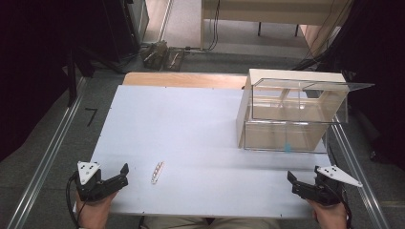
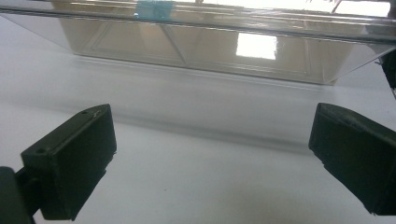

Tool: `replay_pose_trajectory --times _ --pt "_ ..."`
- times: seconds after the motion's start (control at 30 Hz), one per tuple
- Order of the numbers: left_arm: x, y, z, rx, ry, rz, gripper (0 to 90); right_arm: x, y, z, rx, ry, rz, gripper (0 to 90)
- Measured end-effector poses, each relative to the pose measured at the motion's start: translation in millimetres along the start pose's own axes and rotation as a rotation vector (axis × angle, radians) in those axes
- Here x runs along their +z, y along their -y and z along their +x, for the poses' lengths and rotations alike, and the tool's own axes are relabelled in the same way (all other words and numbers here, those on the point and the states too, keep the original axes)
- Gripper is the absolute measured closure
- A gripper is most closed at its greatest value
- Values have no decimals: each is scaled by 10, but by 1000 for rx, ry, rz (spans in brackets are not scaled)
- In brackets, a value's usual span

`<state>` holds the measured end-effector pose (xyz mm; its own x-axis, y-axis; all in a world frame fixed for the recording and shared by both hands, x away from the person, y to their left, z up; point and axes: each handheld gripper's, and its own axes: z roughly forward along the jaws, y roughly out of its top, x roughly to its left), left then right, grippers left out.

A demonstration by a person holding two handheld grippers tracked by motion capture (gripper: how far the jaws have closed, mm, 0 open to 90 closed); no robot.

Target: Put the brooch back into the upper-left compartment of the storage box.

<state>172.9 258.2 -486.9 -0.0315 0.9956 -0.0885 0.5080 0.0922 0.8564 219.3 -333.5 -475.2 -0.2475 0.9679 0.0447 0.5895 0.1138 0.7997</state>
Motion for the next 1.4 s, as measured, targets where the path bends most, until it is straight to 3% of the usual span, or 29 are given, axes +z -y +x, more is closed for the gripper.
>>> replay_pose_trajectory --times 0.43,1.4 --pt "23 9 -37 3 25 18 16 13 -27 30 -12 -6 -7 0" --pt "128 71 -290 82 105 93 74 11 -26 44 -9 -8 -8 0"
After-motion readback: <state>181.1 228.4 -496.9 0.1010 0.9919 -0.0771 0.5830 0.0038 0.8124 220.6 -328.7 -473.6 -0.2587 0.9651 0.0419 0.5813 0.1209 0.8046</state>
